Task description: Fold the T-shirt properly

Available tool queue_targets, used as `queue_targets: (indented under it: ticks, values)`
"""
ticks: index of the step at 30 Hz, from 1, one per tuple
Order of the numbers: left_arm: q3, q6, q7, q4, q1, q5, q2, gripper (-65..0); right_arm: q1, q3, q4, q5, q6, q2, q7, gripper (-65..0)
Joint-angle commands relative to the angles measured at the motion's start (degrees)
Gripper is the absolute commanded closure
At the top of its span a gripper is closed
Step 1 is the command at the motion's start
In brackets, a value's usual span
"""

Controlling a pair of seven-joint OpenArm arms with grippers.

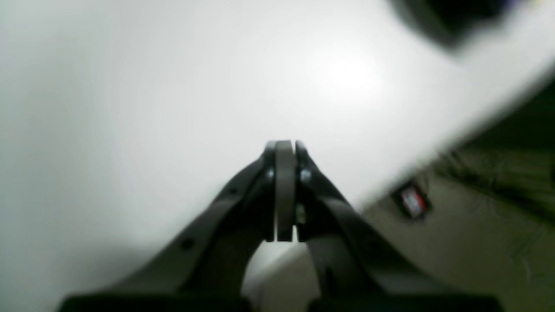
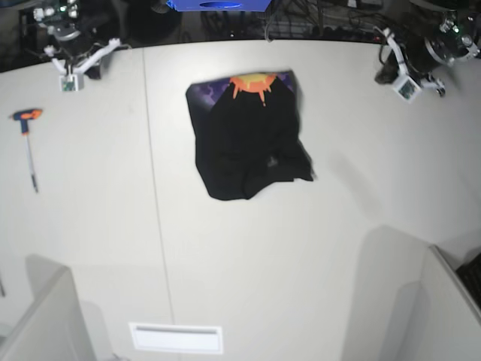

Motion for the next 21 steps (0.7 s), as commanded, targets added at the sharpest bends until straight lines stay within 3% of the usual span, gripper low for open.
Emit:
queue_targets:
  ticks: [1, 5, 9, 12, 15, 18, 21]
  values:
    - [0.1, -0.2, -3.6, 0.8, 1.5, 4.3, 0.2, 0.0, -2.1, 0.2, 1.0, -0.1, -0.2, 0.4, 1.5, 0.0]
    - [1.9, -0.2, -9.8, 0.8, 6.6, 19.4, 5.2, 0.0, -8.7, 3.9, 1.0, -0.1, 0.2, 0.2, 2.0, 0.0]
    - [2.7, -0.2, -11.8, 0.7, 12.4, 21.1, 5.8, 0.0, -17.7, 8.0, 1.0, -0.1, 0.2, 0.3, 2.1, 0.0]
    - [5.2, -0.2, -12.0, 0.9, 16.0, 21.8, 5.5, 0.0, -24.1, 6.9, 0.9, -0.1, 0.3, 0.4, 1.9, 0.0]
    - [7.0, -0.2, -11.7, 0.6, 19.4, 21.8, 5.5, 0.0, -27.1, 1.9, 0.5, -0.1, 0.3, 0.7, 1.8, 0.0]
    - [11.3, -0.2, -11.7, -4.1, 20.9, 21.8, 5.5, 0.0, -27.1, -7.4, -3.0, -0.1, 0.3, 3.9, -1.6, 0.0]
    - [17.7, 4.6, -12.0, -13.2, 16.7, 21.8, 5.6, 0.0, -17.1, -17.8, -12.5, -0.1, -0.2, 6.3, -6.3, 0.0]
